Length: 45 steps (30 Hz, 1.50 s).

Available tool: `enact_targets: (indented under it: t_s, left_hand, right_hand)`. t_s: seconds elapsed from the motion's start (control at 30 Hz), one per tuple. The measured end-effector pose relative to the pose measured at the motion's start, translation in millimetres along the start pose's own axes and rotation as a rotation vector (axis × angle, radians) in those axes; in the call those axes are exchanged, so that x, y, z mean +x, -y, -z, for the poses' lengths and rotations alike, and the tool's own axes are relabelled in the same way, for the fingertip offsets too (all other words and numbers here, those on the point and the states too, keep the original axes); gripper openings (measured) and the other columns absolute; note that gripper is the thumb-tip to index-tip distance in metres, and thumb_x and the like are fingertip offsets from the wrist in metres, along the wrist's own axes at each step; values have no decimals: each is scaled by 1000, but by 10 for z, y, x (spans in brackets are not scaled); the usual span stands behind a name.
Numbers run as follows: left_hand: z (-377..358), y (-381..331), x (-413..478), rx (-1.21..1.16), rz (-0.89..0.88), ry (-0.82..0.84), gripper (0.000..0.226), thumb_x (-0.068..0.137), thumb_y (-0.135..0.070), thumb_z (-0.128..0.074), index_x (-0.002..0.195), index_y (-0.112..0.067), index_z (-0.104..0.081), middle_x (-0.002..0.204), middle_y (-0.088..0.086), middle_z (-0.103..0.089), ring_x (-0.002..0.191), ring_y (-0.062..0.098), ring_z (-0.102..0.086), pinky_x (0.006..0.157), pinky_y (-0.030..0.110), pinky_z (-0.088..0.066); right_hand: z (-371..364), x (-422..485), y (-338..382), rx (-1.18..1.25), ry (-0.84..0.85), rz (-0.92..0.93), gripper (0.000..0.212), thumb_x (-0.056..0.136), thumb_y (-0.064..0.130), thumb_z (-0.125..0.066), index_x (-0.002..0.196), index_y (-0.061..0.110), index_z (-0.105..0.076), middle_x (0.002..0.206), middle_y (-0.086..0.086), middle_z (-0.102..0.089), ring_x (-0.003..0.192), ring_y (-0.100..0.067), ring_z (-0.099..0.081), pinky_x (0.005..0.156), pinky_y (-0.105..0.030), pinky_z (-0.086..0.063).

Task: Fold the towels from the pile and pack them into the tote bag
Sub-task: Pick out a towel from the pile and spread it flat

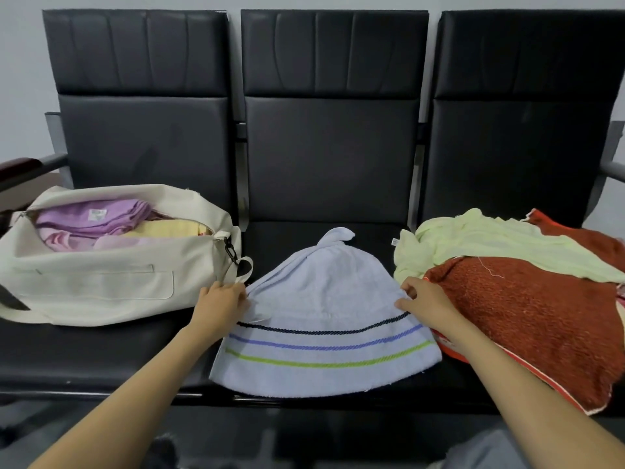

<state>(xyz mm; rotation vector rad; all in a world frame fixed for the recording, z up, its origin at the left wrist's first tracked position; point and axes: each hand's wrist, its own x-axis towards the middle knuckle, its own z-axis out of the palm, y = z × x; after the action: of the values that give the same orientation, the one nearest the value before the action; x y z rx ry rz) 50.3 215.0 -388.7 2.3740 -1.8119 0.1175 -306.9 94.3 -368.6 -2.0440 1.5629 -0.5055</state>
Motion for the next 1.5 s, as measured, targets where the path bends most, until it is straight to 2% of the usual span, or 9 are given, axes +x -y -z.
enact_targets:
  t_s: [0.27,0.43,0.53,0.67,0.8,1.0,1.07,1.27,1.5]
  left_hand:
    - [-81,51,44,-346,284,59,23,89,-30,-61,101,-10,-58,100,7,-60,96,29,-57,80,36,-45]
    - [-37,12,76,-351,360,168,33,90,-32,-61,66,-14,-47,81,7,-59,83,26,-56,70,32,-42]
    - [29,-23,67,-503,326,128,21,93,-23,-58,80,-10,-49,77,4,-53,77,22,-50,62,29,-37]
    - [136,-12,39,-1063,377,33,16,92,-9,-60,102,-12,-47,84,7,-53,68,20,-49,57,29,-40]
    - [306,-18,-85,-1365,330,181,28,96,5,-42,98,-14,-62,79,11,-59,58,15,-56,51,23,-46]
    - [746,-39,-92,-1461,306,417,48,92,11,-28,109,-13,-66,117,12,-63,109,28,-59,83,32,-50]
    - [1024,-103,-44,-1490,270,369,49,91,11,-28,112,-15,-65,114,11,-64,103,24,-60,80,29,-48]
    - [2105,-200,178,-1747,105,-207,28,95,5,-44,110,-11,-61,80,-1,-71,62,6,-65,58,18,-53]
    - [2918,-251,292,-1634,15,-229,33,93,-2,-56,125,-8,-59,100,2,-66,78,8,-63,58,15,-52]
  right_hand:
    - [62,44,4,160,75,-71,25,82,10,-72,102,17,-59,82,5,-45,72,-9,-46,57,-18,-33]
    - [95,50,63,325,144,-149,15,83,5,-70,97,3,-67,84,-4,-67,74,-15,-62,62,-23,-47]
    - [158,56,57,479,184,-221,24,83,0,-69,106,4,-65,102,-14,-67,92,-28,-66,79,-36,-55]
    - [265,2,59,667,429,-264,38,86,-9,-59,114,16,-65,118,-10,-60,107,-27,-62,80,-32,-55]
    - [371,-126,58,807,451,-246,39,89,-11,-52,117,13,-67,119,-12,-66,108,-27,-63,89,-34,-52]
    - [724,-301,272,874,251,-69,56,91,-11,-47,131,26,-57,123,-2,-60,110,-20,-61,80,-29,-53]
    - [912,-311,425,839,206,24,60,89,-12,-46,133,29,-55,125,-1,-59,106,-17,-61,77,-26,-52]
    - [1683,-372,1016,988,-33,311,53,92,-9,-47,118,35,-61,125,-3,-62,96,-16,-67,73,-28,-57]
    - [2277,-445,1483,851,-154,442,48,92,-1,-55,126,34,-59,122,-4,-63,97,-17,-67,73,-27,-58]
